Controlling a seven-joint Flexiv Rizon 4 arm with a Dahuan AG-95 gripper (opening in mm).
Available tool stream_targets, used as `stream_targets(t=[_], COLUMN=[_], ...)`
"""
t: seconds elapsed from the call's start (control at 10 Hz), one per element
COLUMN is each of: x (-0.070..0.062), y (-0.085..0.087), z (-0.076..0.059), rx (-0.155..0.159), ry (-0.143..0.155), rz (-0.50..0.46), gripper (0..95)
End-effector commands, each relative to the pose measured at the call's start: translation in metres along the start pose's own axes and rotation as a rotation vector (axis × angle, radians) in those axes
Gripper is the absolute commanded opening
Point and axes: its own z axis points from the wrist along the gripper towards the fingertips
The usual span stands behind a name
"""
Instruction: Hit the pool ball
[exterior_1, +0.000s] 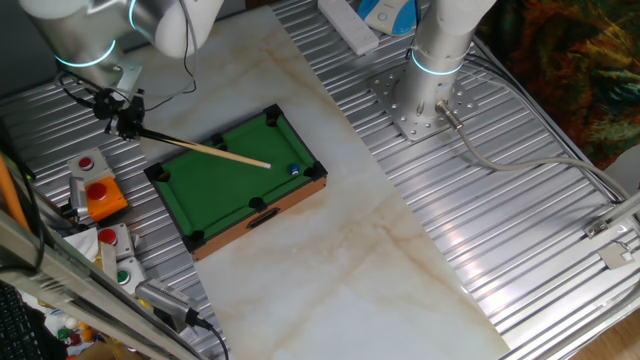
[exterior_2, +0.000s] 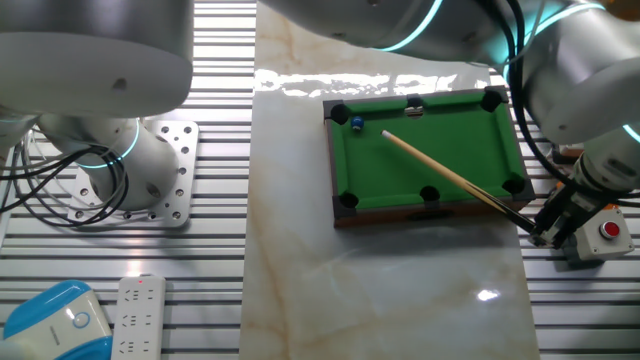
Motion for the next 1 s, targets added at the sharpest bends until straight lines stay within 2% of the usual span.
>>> stream_targets(t=[0.1,1.0], x=[-0.0008,-0.0018], y=[0.0006,0.0013], z=[0.0014,0.0033], rx=[0.001,-0.004], ry=[0.003,-0.006], rz=[0.0,0.005], gripper=[0.0,0.0])
